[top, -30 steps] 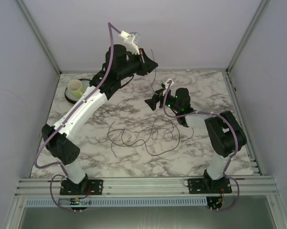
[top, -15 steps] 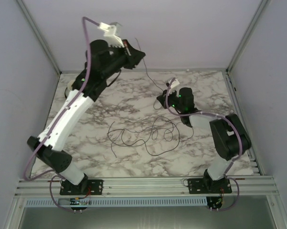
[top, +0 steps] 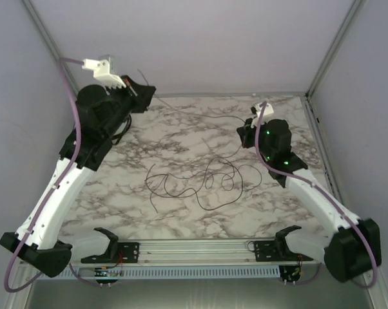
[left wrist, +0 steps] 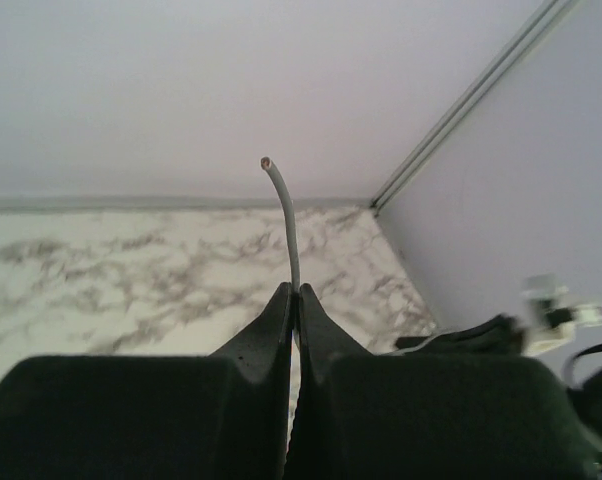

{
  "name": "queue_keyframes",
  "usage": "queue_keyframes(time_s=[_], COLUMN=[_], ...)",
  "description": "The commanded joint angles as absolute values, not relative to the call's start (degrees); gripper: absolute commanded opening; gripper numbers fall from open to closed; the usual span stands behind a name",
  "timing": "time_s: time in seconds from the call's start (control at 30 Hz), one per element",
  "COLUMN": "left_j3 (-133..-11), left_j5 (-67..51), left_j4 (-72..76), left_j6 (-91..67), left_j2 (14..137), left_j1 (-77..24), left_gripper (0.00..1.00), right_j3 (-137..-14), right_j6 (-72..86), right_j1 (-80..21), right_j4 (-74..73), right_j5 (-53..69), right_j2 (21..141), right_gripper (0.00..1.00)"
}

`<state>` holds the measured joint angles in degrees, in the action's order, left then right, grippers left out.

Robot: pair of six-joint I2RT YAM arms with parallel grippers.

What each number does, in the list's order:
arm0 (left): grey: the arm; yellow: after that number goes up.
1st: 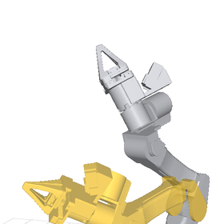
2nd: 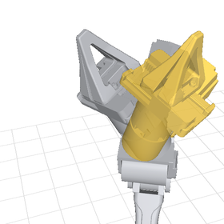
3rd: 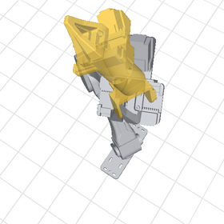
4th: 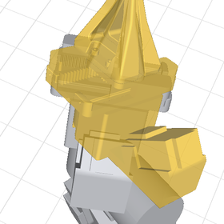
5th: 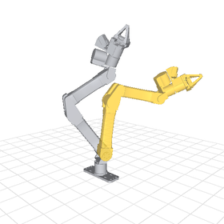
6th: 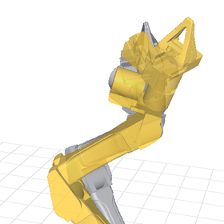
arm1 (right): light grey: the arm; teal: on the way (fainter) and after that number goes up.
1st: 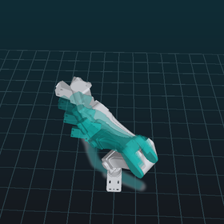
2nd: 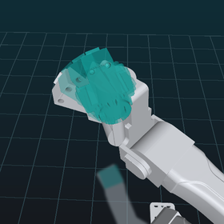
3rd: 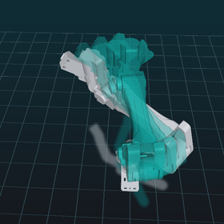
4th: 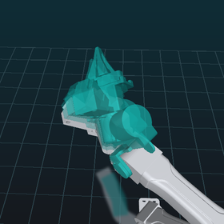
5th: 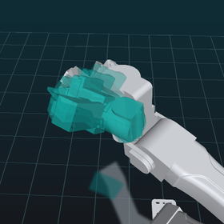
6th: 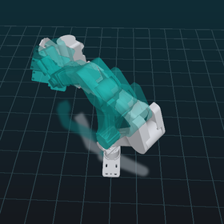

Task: Zip-tie the wires
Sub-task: Straighten the cable at the center of the board.

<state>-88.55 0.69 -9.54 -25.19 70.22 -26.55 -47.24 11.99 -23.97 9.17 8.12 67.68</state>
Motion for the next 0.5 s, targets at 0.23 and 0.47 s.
queue_keyframes(time_s=[0.23, 0.47], left_j3=[-53.9, -38.1], left_j5=[2.0, 7.5], left_j4=[0.7, 0.5], left_j6=[-39.7, -46.7], left_j2=[54.5, 46.5], left_j1=[-26.3, -26.3], left_gripper=[0.00, 0.00], right_j3=[-54.9, -57.3], right_j6=[23.2, 28.6], right_j1=[-23.7, -24.1], right_j4=[-31.5, -48.1], right_j5=[5.0, 10.6], right_j2=[54.0, 56.5], right_gripper=[0.00, 0.03])
